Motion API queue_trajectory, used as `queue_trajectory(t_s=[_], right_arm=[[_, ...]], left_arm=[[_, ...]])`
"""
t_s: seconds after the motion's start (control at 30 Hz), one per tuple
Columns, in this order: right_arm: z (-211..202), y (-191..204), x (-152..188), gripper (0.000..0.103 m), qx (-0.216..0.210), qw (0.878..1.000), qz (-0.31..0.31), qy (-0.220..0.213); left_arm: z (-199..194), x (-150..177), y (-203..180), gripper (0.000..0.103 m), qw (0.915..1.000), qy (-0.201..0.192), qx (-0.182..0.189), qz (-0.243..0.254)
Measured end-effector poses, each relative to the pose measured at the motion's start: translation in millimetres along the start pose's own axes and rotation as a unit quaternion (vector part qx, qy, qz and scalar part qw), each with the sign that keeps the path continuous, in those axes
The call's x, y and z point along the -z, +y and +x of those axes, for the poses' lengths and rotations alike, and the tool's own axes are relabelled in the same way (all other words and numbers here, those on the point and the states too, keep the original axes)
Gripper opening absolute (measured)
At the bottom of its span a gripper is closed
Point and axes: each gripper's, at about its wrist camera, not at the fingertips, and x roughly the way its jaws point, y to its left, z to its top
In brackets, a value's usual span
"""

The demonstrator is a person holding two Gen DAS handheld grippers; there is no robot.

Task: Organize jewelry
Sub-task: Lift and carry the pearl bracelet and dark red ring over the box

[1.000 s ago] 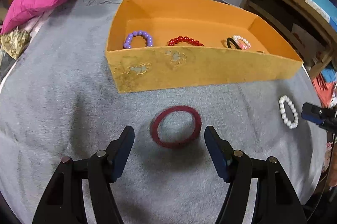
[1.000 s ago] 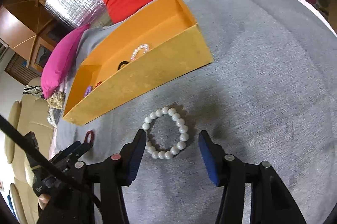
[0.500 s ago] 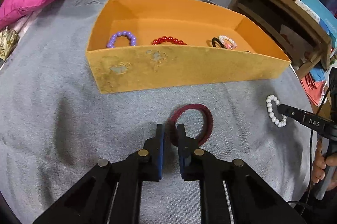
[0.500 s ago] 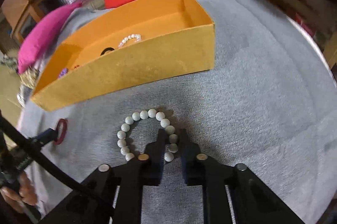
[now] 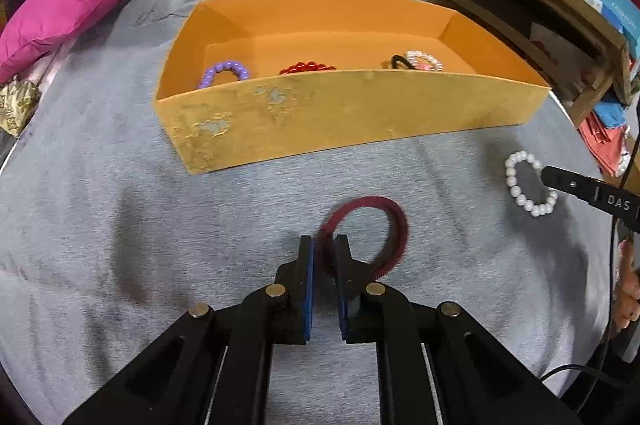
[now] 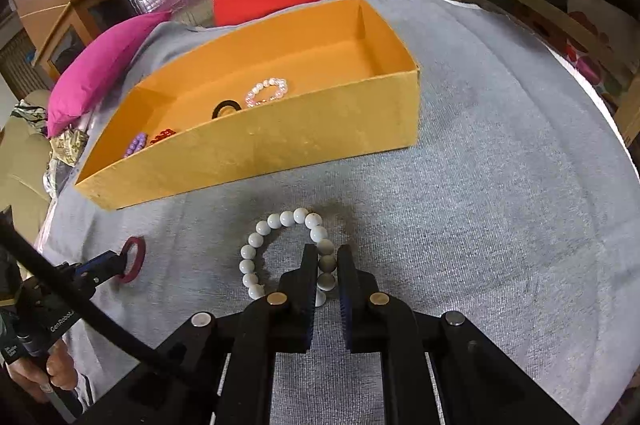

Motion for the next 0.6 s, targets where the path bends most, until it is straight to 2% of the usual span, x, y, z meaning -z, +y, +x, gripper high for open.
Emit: queue_trajectory(t_s=[0.03, 0.1, 0.13, 0.33, 0.37, 0.5, 0.6], right_arm=[[0, 0, -1, 0.011, -0.002, 1.000, 0.002, 0.000], [0, -3, -2, 0.011, -0.001, 1.000, 0.003, 0.001], [1, -4, -2, 0.011, 0.000, 1.000, 0.003, 0.002], [12, -5, -5, 0.011, 0.008, 1.000, 0.009, 0.013], [14, -5, -6, 0.011, 0.009, 1.000, 0.010, 0.015], [18, -2, -7, 0.012, 0.016, 1.000, 0.003, 0.017], [22, 5, -7, 0.013, 0.026, 0.999, -0.016, 0.015]], left_arm=[[0, 0, 2, 0.011, 1.0000, 0.002, -0.002, -0.001], [4, -1, 3, 0.029, 0.9999, 0.008, -0.010, -0.005], [5, -1, 3, 0.032, 0.9999, 0.007, -0.013, -0.005], [7, -1, 1, 0.034, 1.0000, -0.001, -0.007, 0.002], [7, -1, 0, 0.032, 1.0000, -0.003, -0.005, 0.005], [8, -3, -7, 0.012, 0.9998, -0.006, 0.002, 0.018], [8, -3, -9, 0.009, 0.9998, -0.006, 0.004, 0.019]])
